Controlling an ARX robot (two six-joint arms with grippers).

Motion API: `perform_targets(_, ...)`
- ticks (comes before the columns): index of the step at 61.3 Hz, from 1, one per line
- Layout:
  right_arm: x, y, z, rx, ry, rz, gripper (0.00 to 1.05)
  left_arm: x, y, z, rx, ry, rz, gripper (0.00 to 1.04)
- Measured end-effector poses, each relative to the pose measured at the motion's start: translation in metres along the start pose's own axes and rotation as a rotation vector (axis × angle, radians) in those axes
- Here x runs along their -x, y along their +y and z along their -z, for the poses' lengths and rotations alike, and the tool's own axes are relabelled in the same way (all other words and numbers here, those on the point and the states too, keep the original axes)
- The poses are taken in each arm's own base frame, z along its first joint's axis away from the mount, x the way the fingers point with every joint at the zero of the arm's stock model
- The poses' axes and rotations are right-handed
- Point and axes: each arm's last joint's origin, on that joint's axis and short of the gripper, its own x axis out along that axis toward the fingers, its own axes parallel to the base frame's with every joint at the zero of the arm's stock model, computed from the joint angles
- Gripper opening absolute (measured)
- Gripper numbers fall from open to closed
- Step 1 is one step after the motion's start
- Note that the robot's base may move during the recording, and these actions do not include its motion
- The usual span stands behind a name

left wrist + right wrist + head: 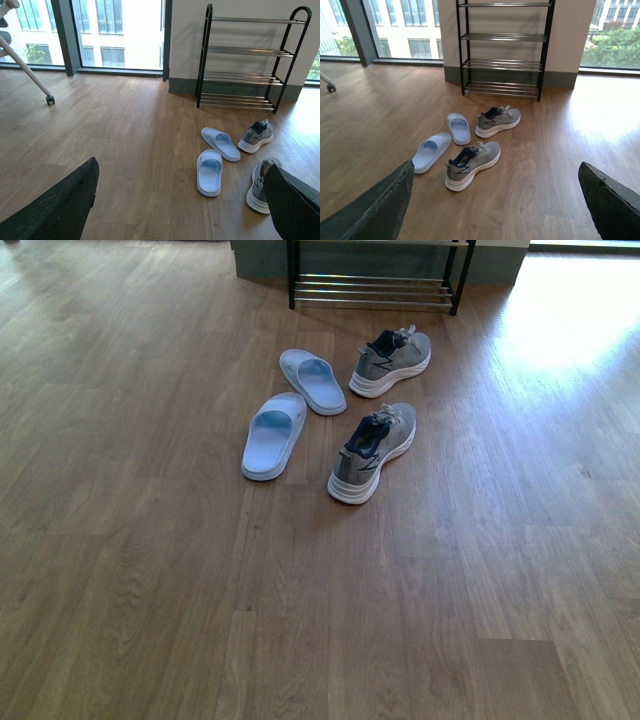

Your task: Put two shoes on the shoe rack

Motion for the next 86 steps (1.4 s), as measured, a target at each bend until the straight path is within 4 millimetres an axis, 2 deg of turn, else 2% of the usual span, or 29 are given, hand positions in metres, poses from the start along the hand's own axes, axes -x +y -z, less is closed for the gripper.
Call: perform_targets(86,0.0,0.0,0.0,0.0,0.0,0.0,0.95,0.0,0.0,0.0,0.0,0.0,0.0,0.95)
